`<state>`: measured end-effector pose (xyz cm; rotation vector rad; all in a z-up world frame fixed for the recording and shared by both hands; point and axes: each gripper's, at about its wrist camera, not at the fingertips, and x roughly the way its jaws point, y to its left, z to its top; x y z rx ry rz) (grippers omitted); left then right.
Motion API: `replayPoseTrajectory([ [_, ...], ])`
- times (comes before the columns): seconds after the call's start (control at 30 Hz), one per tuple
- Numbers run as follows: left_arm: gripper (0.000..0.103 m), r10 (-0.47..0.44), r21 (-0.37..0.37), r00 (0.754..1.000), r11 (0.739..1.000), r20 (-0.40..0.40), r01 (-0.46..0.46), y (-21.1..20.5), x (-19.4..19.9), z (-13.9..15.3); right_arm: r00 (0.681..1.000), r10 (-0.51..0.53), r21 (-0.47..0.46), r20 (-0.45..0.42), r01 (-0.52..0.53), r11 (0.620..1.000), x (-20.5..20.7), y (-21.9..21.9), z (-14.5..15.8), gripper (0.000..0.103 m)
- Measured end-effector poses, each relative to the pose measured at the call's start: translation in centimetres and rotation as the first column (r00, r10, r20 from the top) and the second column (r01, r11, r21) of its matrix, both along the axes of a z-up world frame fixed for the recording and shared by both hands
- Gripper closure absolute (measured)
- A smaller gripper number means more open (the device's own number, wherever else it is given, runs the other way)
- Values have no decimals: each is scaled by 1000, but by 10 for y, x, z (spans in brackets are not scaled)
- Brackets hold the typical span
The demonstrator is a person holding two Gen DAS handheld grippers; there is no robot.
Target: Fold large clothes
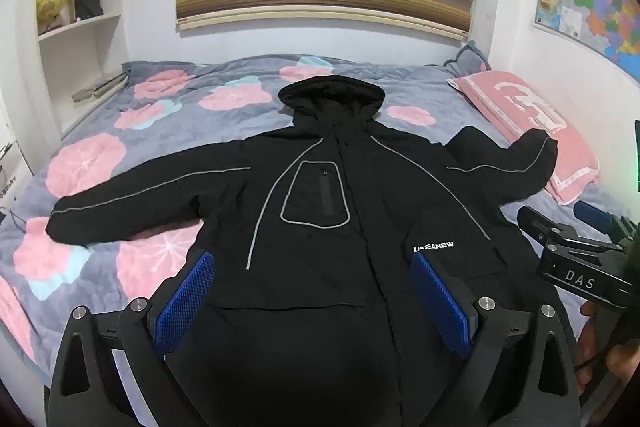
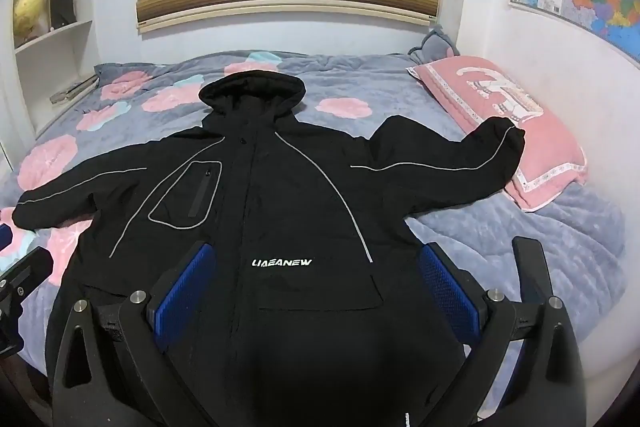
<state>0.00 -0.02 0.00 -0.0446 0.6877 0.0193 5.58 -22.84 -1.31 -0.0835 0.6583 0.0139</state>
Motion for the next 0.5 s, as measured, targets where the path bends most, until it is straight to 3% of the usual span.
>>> replayPoseTrajectory([
  [0.33,5,30,-20,1000,999,1,-30,9,8,-16,1000,17,-37,-23,-18,999,7,7,-18,0],
  [0.47,5,92,25,996,995,-9,-92,20,26,-53,997,-8,-45,-77,5,999,25,1,-52,0],
  [0.5,5,104,22,994,994,-43,-103,22,30,-63,995,-4,-29,-98,1,1000,27,-2,-59,0],
])
